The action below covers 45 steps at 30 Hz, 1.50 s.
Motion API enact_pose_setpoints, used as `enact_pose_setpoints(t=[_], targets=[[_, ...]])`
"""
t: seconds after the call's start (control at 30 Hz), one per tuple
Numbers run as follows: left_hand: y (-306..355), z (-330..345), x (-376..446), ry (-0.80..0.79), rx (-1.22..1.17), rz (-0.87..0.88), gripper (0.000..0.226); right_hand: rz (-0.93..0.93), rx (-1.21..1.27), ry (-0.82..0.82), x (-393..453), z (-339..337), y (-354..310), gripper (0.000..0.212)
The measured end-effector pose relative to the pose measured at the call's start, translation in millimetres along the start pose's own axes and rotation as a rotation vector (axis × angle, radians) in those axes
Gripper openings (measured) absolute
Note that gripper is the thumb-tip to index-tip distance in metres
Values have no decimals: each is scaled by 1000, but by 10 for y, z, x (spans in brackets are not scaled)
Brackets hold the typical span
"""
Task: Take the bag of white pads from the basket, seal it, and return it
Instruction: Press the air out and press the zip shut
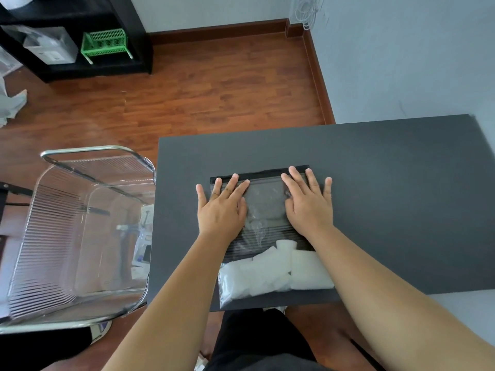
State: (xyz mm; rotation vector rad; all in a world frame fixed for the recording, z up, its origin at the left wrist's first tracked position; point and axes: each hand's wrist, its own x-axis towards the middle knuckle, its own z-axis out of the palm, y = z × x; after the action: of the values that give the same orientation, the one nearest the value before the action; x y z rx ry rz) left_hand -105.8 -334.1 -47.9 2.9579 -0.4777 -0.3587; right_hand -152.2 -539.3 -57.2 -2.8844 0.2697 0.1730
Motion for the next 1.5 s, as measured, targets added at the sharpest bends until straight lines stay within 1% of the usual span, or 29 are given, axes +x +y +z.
enact_pose_setpoints(t=[0.13,0.27,0.4,0.5,0.6,0.73,0.83,0.9,1.0,1.1,1.17,1.23,1.3,1.37,1.4,1.43,1.47,1.5], targets=[[-169,-44,-4,24,-46,-103,48,76,-2,10,-34,-24,107,58],[-295,-77,-22,18,16,-104,49,144,-3,32,-55,-25,81,62],[-248,-83,-54,11,-10,-161,47,194,9,36,-64,13,71,62],[-202,-76,-62,6,-34,-190,48,238,54,26,-51,24,77,58],[-190,-87,-55,-34,-84,-171,50,275,217,11,-63,-46,75,59],[-326,-109,-309,-10,-315,-237,63,295,519,53,-323,-241,205,66],[-353,-84,-710,-29,-463,-326,75,269,609,-1,-664,-346,277,70],[-291,-46,-1000,-37,-593,-353,80,282,651,-23,-853,-330,238,71],[-82,20,-1392,-13,-815,-388,82,370,712,-40,-1034,-214,105,72],[140,42,-1634,98,-1096,-539,75,489,832,-61,-1067,-183,2,72],[181,52,-1682,228,-1304,-677,71,549,950,-139,-1030,-242,-24,69],[110,36,-1668,290,-1487,-831,66,618,1089,-256,-976,-327,0,60],[-22,17,-1646,250,-1552,-909,62,698,1253,-388,-937,-420,48,40],[-149,-2,-1621,145,-1551,-951,58,751,1352,-488,-917,-496,87,19],[-198,-12,-1612,87,-1554,-964,52,771,1371,-514,-909,-508,102,10],[-233,-25,-1603,47,-1564,-973,42,786,1386,-524,-899,-511,106,4],[-260,-52,-1599,31,-1578,-983,30,795,1398,-527,-888,-500,93,4],[-286,-76,-1601,46,-1591,-999,19,800,1411,-529,-885,-482,67,7]])
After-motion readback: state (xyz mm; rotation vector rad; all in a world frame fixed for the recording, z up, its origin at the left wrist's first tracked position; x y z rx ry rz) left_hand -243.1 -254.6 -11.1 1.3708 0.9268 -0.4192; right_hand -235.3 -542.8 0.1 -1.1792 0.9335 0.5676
